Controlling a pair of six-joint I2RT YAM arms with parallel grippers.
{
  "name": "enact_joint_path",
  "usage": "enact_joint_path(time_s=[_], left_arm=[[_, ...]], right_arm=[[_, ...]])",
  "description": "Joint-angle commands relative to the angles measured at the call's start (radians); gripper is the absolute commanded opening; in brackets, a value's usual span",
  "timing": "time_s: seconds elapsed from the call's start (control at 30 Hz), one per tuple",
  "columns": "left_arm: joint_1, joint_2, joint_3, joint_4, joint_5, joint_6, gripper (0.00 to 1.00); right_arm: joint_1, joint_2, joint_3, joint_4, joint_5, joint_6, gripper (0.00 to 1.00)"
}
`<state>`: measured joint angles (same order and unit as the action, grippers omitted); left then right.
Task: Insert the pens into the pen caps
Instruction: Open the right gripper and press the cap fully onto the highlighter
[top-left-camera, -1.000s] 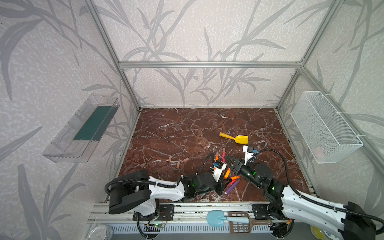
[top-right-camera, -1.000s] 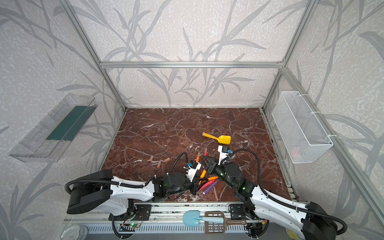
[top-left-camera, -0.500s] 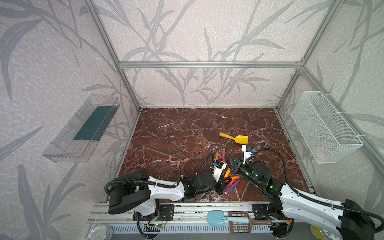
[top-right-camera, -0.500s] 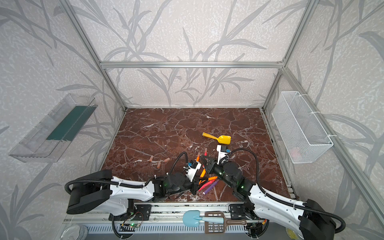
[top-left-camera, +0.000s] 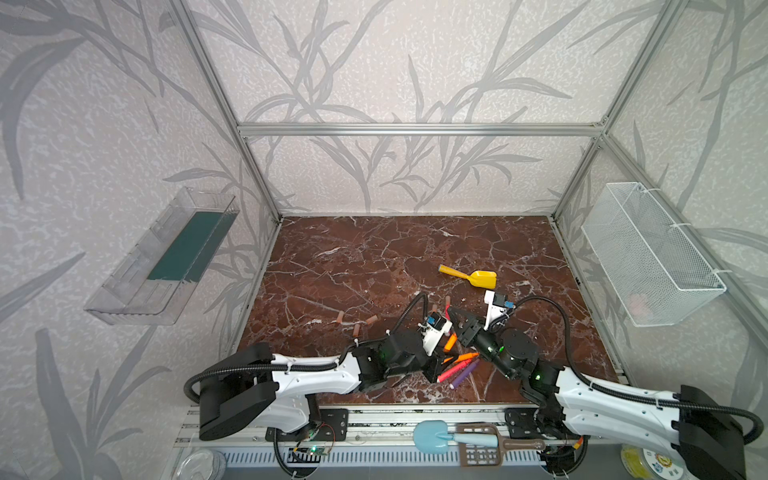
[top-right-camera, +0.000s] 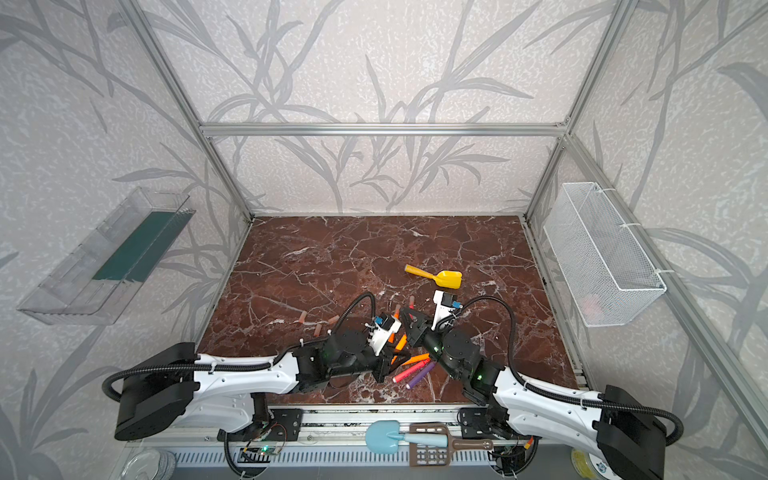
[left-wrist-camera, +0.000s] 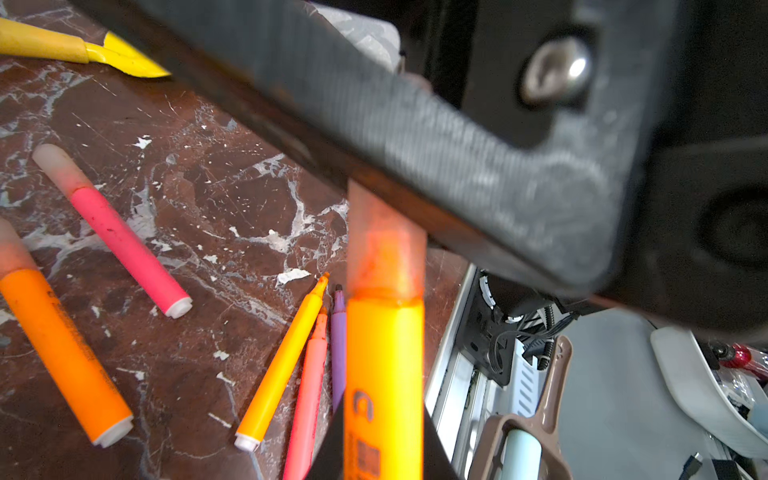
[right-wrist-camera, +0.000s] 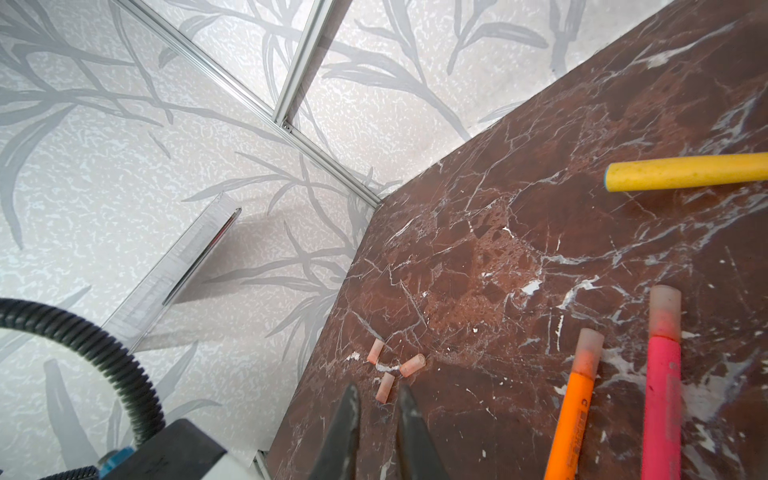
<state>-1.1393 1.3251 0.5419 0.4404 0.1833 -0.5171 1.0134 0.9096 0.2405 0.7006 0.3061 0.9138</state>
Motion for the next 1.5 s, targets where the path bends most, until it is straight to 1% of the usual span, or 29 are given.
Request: enact_joint_path(time_s=[0.0, 0.07, 0.13, 0.33, 0.43, 0.53, 0.6, 0.7, 0.83, 0.93, 1.0, 1.17, 1.2, 1.23, 1.47], left_arm=[[0.075, -0.031, 0.107, 0.029, -0.133, 0.001, 0.0], [0.077, -0.044, 0.125, -0.015, -0.175, 0.025, 0.0], [0.079, -0.055, 0.136, -0.039, -0.206, 0.047, 0.0], [0.098, -0.075, 0.136, -0.058, -0.218, 0.065, 0.0], [0.133, -0.085, 0.109, -0.021, -0.18, 0.037, 0.0], [0.194, -0.097, 0.059, 0.072, -0.084, -0.022, 0.0], [0.22, -0.106, 0.042, 0.105, -0.034, -0.045, 0.0], [0.231, -0.121, 0.028, 0.119, -0.015, -0.051, 0.0], [0.242, -0.136, 0.014, 0.122, -0.031, -0.055, 0.0], [0.243, -0.139, 0.012, 0.119, -0.038, -0.049, 0.0], [0.241, -0.141, 0.011, 0.117, -0.037, -0.04, 0.0], [0.206, -0.165, -0.011, 0.113, -0.042, -0.002, 0.0], [0.194, -0.17, -0.014, 0.112, -0.045, 0.009, 0.0], [0.176, -0.176, -0.016, 0.108, -0.052, 0.024, 0.0], [0.044, -0.175, 0.011, 0.036, -0.135, 0.132, 0.0]], right_arm=[[0.102, 0.069, -0.013, 0.03, -0.16, -0.002, 0.0], [0.131, 0.108, -0.011, 0.08, -0.145, 0.003, 0.0], [0.165, 0.139, 0.001, 0.094, -0.121, 0.002, 0.0], [0.211, 0.212, 0.013, 0.166, -0.114, 0.019, 0.0], [0.228, 0.226, 0.007, 0.202, -0.112, 0.021, 0.0], [0.242, 0.238, -0.003, 0.252, -0.116, 0.016, 0.0], [0.246, 0.246, -0.009, 0.283, -0.124, 0.013, 0.0], [0.252, 0.26, -0.016, 0.321, -0.131, 0.008, 0.0], [0.264, 0.267, -0.025, 0.338, -0.111, 0.014, 0.0], [0.272, 0.25, -0.011, 0.275, -0.088, 0.026, 0.0], [0.272, 0.224, 0.004, 0.198, -0.06, 0.04, 0.0], [0.272, 0.096, 0.067, -0.117, 0.039, 0.044, 0.0], [0.272, 0.081, 0.077, -0.154, 0.051, 0.041, 0.0], [0.271, 0.067, 0.084, -0.178, 0.063, 0.038, 0.0], [0.271, 0.087, 0.123, -0.215, 0.064, 0.019, 0.15]])
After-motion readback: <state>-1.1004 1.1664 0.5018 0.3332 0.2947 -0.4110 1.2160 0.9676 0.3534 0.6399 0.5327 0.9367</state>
